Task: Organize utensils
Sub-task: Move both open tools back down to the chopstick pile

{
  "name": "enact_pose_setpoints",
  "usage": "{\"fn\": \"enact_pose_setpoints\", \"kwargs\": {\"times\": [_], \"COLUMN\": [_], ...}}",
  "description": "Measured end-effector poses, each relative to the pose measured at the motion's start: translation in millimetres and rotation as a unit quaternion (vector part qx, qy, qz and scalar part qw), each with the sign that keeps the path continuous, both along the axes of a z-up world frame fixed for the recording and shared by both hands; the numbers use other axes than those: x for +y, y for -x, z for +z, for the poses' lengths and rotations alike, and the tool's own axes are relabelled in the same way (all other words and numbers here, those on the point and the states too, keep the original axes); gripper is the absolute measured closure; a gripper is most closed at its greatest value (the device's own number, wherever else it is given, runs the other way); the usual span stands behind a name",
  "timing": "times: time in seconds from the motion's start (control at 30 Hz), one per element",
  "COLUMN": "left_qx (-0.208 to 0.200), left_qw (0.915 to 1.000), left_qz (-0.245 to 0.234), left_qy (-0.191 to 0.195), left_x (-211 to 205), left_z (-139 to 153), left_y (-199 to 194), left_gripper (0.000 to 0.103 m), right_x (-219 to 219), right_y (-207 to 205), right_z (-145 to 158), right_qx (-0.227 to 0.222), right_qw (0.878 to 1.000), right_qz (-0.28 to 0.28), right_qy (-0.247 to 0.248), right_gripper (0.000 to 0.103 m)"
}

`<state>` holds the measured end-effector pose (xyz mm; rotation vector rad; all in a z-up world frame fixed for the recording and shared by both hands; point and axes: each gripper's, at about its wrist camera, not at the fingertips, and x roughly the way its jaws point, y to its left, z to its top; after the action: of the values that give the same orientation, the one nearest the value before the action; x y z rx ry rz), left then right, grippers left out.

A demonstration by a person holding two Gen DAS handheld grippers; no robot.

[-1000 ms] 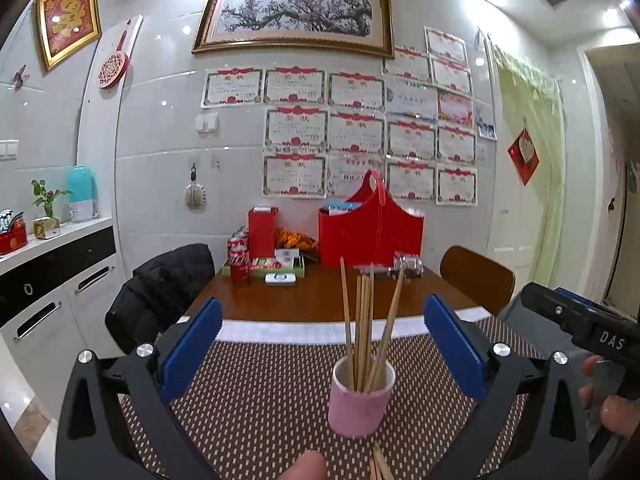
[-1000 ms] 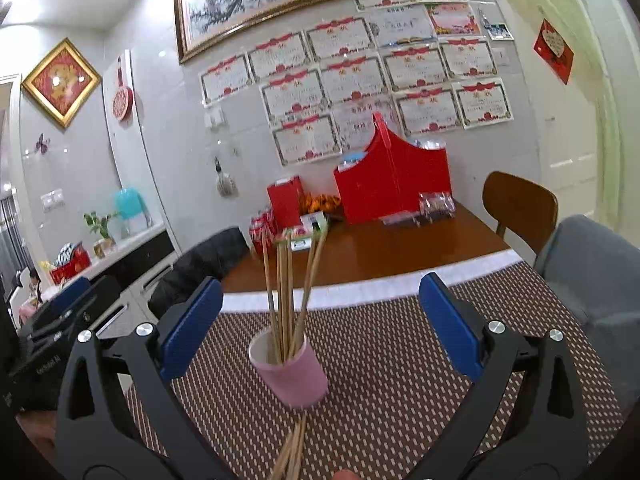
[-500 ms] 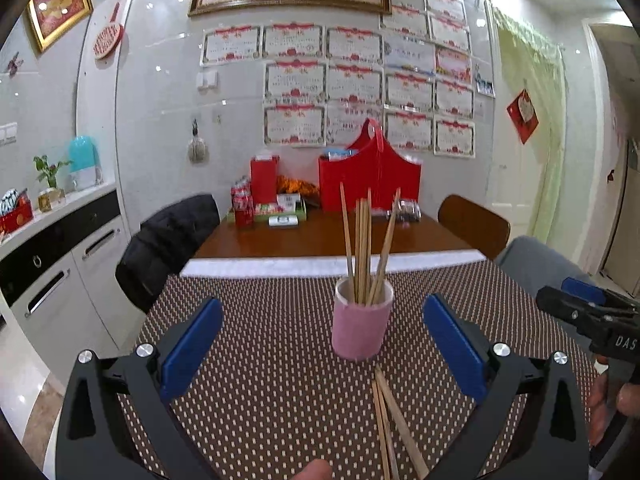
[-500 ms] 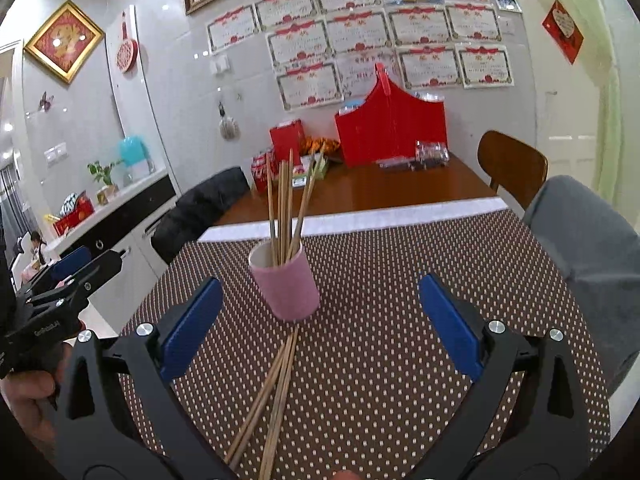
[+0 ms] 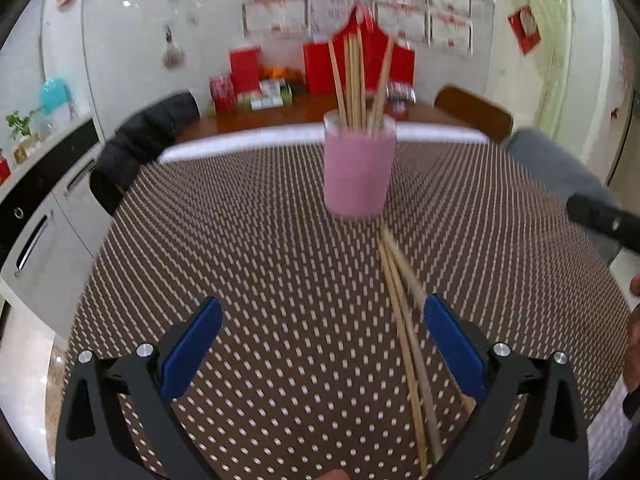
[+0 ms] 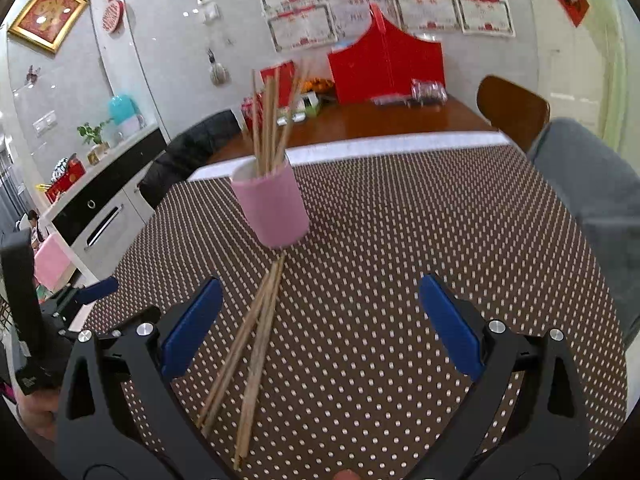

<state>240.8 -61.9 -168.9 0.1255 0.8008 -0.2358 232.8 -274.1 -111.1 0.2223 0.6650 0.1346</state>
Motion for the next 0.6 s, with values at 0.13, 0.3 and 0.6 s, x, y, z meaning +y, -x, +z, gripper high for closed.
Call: {"fn": "enact_pose_setpoints", "kwargs": {"times": [0.13, 0.3, 0.6], "left_qx": [0.036, 0.064, 0.087], "left_qw": [0.9991, 0.9966, 0.9937], "left_qz": [-0.015, -0.027, -0.040], "left_qy": [-0.019, -0.044, -0.057], "left_x": [-9.3, -19.1, -29.8], "left_z": [-27.0, -50.9, -73.9], "left_y": [-2.4, -7.5, -23.9], "left_gripper": [0.004, 0.004, 0.004], "right_x": [-3.4, -5.6, -8.1], "right_y": [0.3, -0.5, -3.4], "right_z": [-15.1, -28.2, -43.6], "right_qx": [0.021, 0.039, 0.063], "right_qw": [1.000, 0.999, 0.998], "right_qz": [-0.004, -0.001, 0.003], "right_qy": [-0.005, -0.002, 0.000], "right_gripper": [0.006, 0.006, 0.006]}}
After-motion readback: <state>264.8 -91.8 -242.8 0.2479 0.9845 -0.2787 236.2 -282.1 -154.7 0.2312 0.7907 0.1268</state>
